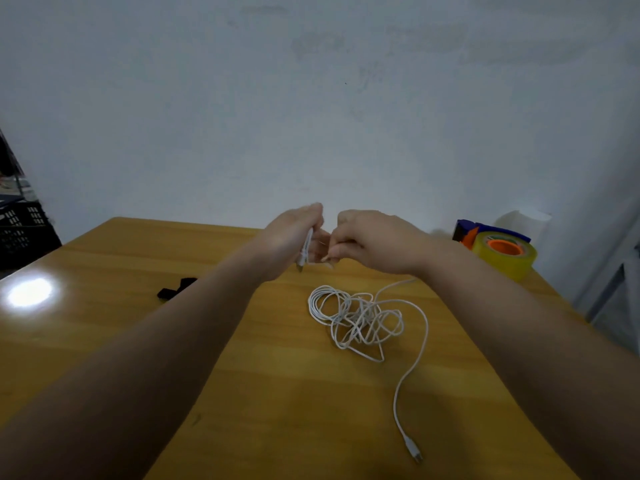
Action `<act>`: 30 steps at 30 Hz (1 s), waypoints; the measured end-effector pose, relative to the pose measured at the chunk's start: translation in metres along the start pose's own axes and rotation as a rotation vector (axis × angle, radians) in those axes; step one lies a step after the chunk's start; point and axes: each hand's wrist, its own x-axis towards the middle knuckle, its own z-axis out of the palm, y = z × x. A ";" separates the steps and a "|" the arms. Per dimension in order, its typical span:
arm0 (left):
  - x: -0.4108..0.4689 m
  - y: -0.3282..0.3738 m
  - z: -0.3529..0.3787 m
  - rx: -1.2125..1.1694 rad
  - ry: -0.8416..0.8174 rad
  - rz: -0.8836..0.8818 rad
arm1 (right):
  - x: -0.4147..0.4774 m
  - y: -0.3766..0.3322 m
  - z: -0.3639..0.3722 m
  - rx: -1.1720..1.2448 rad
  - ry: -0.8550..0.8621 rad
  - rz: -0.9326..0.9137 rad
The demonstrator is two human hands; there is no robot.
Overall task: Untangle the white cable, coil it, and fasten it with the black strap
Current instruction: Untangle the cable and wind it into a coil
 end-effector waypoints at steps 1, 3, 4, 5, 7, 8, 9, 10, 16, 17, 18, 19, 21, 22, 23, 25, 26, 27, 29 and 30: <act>-0.001 0.000 0.003 0.075 -0.020 0.003 | 0.002 0.001 -0.002 0.077 0.051 -0.014; -0.002 0.001 0.009 0.157 -0.056 -0.011 | 0.004 0.005 -0.002 0.254 0.172 -0.017; -0.003 0.002 0.011 0.132 -0.080 -0.035 | 0.004 0.009 -0.001 0.326 0.227 0.003; -0.004 0.003 0.014 0.075 -0.113 -0.066 | 0.003 0.012 0.000 0.386 0.275 0.029; -0.005 0.007 0.016 -0.059 -0.162 -0.123 | 0.001 0.019 0.002 0.497 0.327 0.084; -0.006 0.008 0.017 -0.116 -0.167 -0.151 | -0.001 0.021 0.003 0.544 0.306 0.110; -0.007 0.010 0.017 -0.168 -0.172 -0.177 | -0.004 0.023 0.004 0.578 0.252 0.139; -0.008 0.012 0.017 -0.216 -0.189 -0.199 | -0.007 0.025 0.005 0.615 0.177 0.161; -0.006 0.014 0.011 -0.306 -0.222 -0.236 | -0.018 0.033 0.008 0.878 0.093 0.260; -0.005 0.014 0.011 -0.306 -0.211 -0.233 | -0.017 0.033 0.009 0.909 0.103 0.272; -0.005 0.014 0.010 -0.304 -0.199 -0.225 | -0.016 0.032 0.010 1.010 0.103 0.288; -0.004 0.015 0.010 -0.301 -0.181 -0.212 | -0.016 0.031 0.011 1.167 0.095 0.307; -0.003 0.016 0.010 -0.307 -0.134 -0.182 | -0.019 0.032 0.013 1.418 0.067 0.297; -0.002 0.016 0.008 -0.317 -0.109 -0.170 | -0.021 0.031 0.015 1.455 0.053 0.279; -0.002 0.016 0.005 -0.321 -0.085 -0.162 | -0.023 0.030 0.016 1.471 0.039 0.267; -0.003 0.014 -0.002 -0.287 -0.040 -0.154 | -0.028 0.030 0.016 1.460 -0.002 0.280; -0.003 0.013 -0.006 -0.257 -0.026 -0.153 | -0.030 0.030 0.015 1.449 -0.028 0.292; -0.004 0.011 -0.009 -0.232 -0.021 -0.156 | -0.032 0.030 0.014 1.441 -0.042 0.306; -0.005 0.008 -0.013 -0.189 -0.059 -0.160 | -0.032 0.032 0.011 1.425 -0.002 0.327; -0.005 0.008 -0.014 -0.161 -0.098 -0.169 | -0.031 0.032 0.010 1.417 0.054 0.348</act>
